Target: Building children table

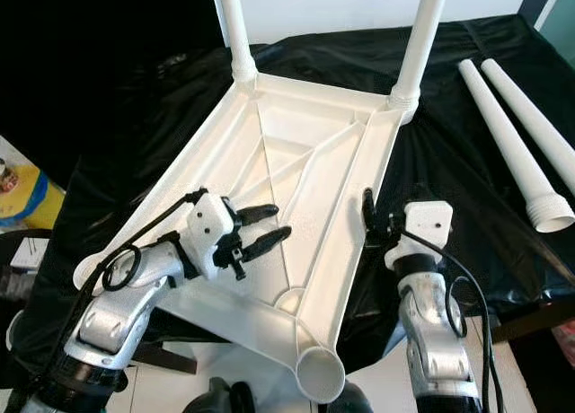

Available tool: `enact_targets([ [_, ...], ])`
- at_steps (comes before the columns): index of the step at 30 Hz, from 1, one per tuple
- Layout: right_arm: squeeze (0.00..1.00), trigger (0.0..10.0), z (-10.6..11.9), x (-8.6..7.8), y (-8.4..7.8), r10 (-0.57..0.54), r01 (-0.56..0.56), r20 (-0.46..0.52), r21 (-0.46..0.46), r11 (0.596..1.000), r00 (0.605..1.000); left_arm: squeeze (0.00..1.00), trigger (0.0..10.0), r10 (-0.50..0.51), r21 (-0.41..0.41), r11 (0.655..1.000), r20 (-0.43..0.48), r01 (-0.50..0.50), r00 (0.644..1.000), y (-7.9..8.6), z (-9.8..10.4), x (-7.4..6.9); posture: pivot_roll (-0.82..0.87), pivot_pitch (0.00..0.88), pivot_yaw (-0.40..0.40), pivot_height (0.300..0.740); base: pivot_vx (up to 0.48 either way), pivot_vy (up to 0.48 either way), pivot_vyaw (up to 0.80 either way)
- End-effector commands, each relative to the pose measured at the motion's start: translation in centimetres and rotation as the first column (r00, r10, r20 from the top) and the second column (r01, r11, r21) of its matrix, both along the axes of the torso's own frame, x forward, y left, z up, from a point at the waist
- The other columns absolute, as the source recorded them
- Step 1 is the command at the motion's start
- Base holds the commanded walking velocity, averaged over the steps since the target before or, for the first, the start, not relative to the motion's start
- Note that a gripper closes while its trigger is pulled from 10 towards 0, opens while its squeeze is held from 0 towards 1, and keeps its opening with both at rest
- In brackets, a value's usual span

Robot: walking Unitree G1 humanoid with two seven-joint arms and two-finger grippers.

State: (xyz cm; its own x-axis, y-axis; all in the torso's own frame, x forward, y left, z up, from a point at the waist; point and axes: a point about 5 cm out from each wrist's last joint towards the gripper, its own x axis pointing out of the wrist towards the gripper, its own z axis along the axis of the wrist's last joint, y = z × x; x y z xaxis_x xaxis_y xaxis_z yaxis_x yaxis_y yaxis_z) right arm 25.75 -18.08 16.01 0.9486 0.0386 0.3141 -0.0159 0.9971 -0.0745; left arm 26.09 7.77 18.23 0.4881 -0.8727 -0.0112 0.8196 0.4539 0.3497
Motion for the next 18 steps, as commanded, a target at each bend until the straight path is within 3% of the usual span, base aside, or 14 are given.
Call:
enact_targets([
  [1, 0.00, 10.0, 0.1, -0.7, 0.8, 0.038, -0.037, -0.015, 0.020, 0.999, 0.999, 0.00, 10.0, -0.072, 0.078, 0.994, -0.016, 0.073, 0.997, -0.1, -0.8, -0.6, -0.14, 0.177, 0.036, 0.740, 0.000, 0.000, 0.00],
  [6, 0.00, 10.0, -0.2, -2.0, 1.0, 0.065, -0.064, -0.050, 0.016, 0.998, 0.997, 0.00, 10.0, -0.006, 0.178, 0.984, -0.019, 0.009, 1.000, 0.6, -2.0, 0.2, -0.15, 0.191, 0.032, 0.740, 0.000, 0.000, 0.00],
  [10, 0.00, 10.0, -0.1, -2.5, 0.8, 0.065, -0.065, -0.070, 0.009, 0.998, 0.995, 0.03, 10.0, -0.025, 0.186, 0.982, -0.048, 0.033, 0.999, 1.3, -1.9, 0.0, -0.15, 0.195, 0.033, 0.740, 0.000, 0.000, 0.00],
  [11, 0.00, 10.0, -0.2, -2.7, 0.7, 0.066, -0.066, -0.079, 0.004, 0.998, 0.995, 1.00, 10.0, -0.041, 0.179, 0.982, -0.069, 0.053, 0.997, 1.6, -1.9, -0.3, -0.15, 0.196, 0.032, 0.740, 0.000, 0.000, 0.00],
  [16, 0.00, 10.0, -0.2, -3.3, 0.6, 0.073, -0.074, -0.107, -0.006, 0.997, 0.991, 1.00, 10.0, -0.073, 0.198, 0.976, -0.098, 0.091, 0.993, 2.4, -2.1, -1.1, -0.16, 0.197, 0.033, 0.740, 0.000, 0.000, 0.00],
  [17, 0.00, 10.0, -0.2, -3.4, 0.5, 0.075, -0.077, -0.114, -0.012, 0.997, 0.991, 0.93, 10.0, -0.098, 0.195, 0.973, -0.119, 0.120, 0.988, 2.6, -2.1, -1.6, -0.16, 0.200, 0.033, 0.740, 0.000, 0.000, 0.00],
  [18, 0.00, 10.0, -0.2, -3.4, 0.3, 0.075, -0.078, -0.118, -0.016, 0.997, 0.990, 0.00, 10.0, -0.116, 0.185, 0.972, -0.152, 0.144, 0.982, 2.8, -2.1, -2.1, -0.16, 0.201, 0.033, 0.740, 0.000, 0.000, 0.00],
])
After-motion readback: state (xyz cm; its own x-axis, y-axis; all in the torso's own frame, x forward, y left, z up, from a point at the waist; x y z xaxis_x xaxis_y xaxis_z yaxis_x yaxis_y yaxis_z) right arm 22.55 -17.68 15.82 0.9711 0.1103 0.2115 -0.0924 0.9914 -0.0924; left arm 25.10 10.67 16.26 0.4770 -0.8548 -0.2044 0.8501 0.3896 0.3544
